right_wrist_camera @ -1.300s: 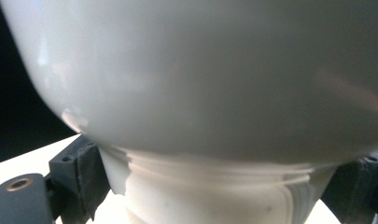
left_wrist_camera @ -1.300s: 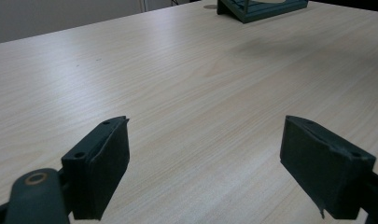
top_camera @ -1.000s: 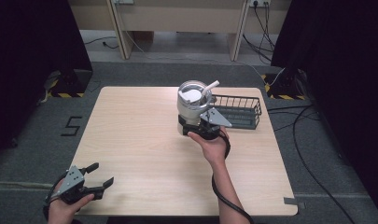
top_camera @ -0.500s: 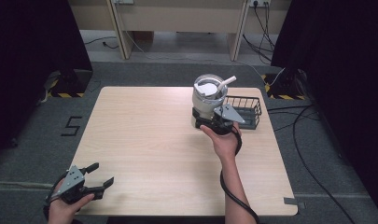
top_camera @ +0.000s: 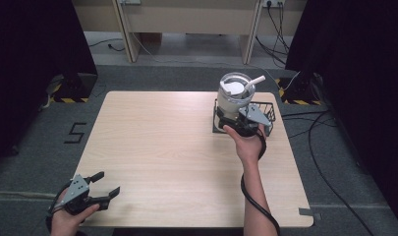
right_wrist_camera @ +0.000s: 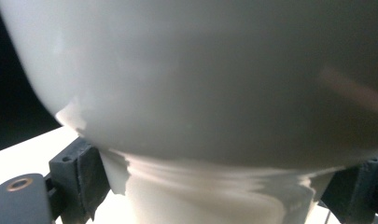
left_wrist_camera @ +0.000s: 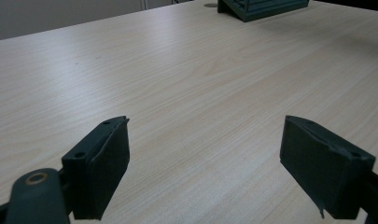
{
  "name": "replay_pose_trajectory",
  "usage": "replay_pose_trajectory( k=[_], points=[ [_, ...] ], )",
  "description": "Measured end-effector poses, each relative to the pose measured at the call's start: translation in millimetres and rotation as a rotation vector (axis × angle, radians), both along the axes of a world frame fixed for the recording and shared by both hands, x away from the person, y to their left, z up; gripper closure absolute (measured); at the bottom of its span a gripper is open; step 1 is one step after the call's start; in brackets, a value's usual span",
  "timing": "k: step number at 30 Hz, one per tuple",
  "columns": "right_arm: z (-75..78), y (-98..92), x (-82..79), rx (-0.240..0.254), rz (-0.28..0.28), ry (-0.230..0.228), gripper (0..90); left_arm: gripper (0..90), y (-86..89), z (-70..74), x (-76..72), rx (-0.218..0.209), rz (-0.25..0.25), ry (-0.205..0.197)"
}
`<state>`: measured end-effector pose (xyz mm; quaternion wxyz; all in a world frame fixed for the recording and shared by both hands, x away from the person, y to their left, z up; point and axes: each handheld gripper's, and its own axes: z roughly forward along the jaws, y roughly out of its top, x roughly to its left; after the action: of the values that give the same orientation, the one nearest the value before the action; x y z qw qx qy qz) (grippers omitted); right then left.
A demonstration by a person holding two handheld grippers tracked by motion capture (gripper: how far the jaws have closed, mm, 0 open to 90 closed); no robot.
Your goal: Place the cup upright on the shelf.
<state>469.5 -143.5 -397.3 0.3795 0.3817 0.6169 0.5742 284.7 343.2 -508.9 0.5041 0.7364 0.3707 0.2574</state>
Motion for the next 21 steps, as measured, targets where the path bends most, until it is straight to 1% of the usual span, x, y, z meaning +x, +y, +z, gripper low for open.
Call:
replay_pose_trajectory(
  k=[2,13,15,21],
  points=[
    [1.2,-3.6,1.4,-0.009,-0.008,0.000,11.4,15.4,-0.1,0.0,0.1,0.000,0.000,0.000],
    [7.5,-21.4,12.3,-0.024,-0.057,0.006,11.4,15.4,0.1,-0.2,0.2,0.000,0.000,0.002],
    [8.6,-24.6,14.9,-0.033,-0.067,-0.001,11.4,15.4,0.2,-0.2,0.2,0.000,0.001,0.002],
    [12.0,-32.1,21.6,-0.044,-0.095,0.001,11.4,15.4,0.1,-0.3,0.2,0.000,0.001,0.003]
  ],
)
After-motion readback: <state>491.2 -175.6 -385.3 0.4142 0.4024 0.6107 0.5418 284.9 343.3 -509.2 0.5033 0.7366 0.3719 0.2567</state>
